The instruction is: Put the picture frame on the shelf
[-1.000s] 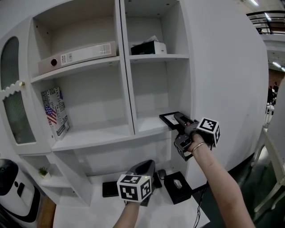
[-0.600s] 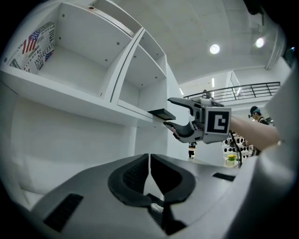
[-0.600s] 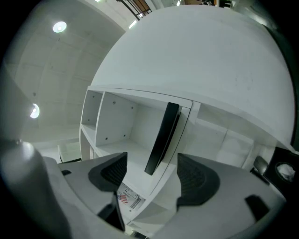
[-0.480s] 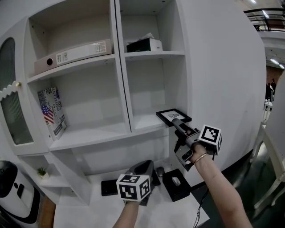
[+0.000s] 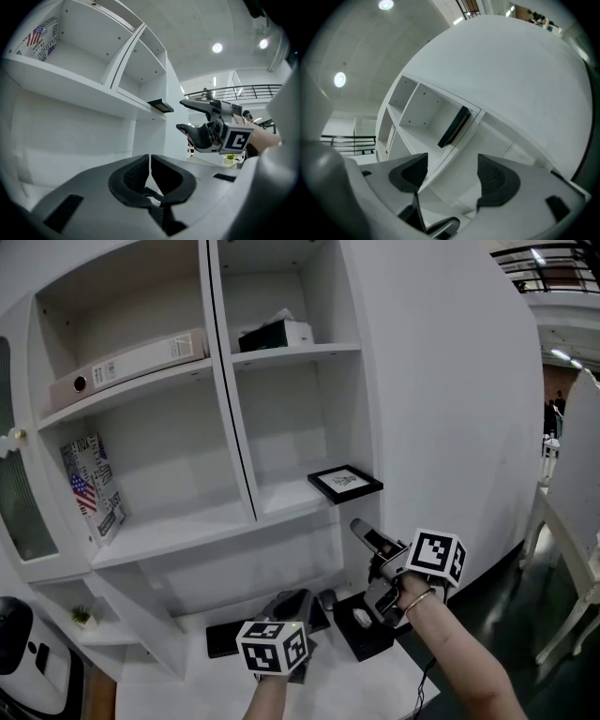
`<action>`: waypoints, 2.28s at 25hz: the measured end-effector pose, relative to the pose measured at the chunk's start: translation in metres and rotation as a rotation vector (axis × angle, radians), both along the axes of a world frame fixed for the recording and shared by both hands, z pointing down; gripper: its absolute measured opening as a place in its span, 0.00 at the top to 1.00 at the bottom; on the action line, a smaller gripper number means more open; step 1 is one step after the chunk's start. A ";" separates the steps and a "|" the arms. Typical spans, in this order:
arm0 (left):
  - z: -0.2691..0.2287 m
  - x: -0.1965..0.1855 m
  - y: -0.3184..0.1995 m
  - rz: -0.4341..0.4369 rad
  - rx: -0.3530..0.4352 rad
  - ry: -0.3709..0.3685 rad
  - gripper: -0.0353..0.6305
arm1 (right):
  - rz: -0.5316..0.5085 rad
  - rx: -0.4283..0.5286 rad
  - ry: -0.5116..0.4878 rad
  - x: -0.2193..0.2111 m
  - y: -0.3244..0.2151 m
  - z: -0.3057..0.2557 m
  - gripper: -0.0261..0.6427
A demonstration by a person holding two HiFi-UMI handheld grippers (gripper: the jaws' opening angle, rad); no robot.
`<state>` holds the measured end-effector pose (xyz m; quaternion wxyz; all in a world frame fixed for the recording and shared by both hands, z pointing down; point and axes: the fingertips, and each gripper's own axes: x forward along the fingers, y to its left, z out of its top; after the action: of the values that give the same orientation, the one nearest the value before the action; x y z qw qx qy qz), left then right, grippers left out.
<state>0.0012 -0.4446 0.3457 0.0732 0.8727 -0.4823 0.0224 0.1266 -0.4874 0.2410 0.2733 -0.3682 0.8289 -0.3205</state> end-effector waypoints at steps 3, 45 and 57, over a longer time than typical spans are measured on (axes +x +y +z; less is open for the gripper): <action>0.005 0.003 0.003 0.004 -0.007 0.000 0.92 | 0.051 0.069 0.137 0.000 0.008 -0.011 0.49; 0.018 -0.039 -0.028 -0.072 -0.044 0.086 0.91 | 0.308 0.262 0.752 -0.012 -0.073 -0.048 0.59; 0.019 -0.039 -0.030 -0.078 -0.045 0.081 0.92 | 0.300 0.285 0.704 -0.019 -0.066 -0.041 0.59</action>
<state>-0.0382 -0.4744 0.3648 0.1133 0.8516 -0.5118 -0.0049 0.1081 -0.5531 0.2003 0.0649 -0.5307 0.8450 -0.0131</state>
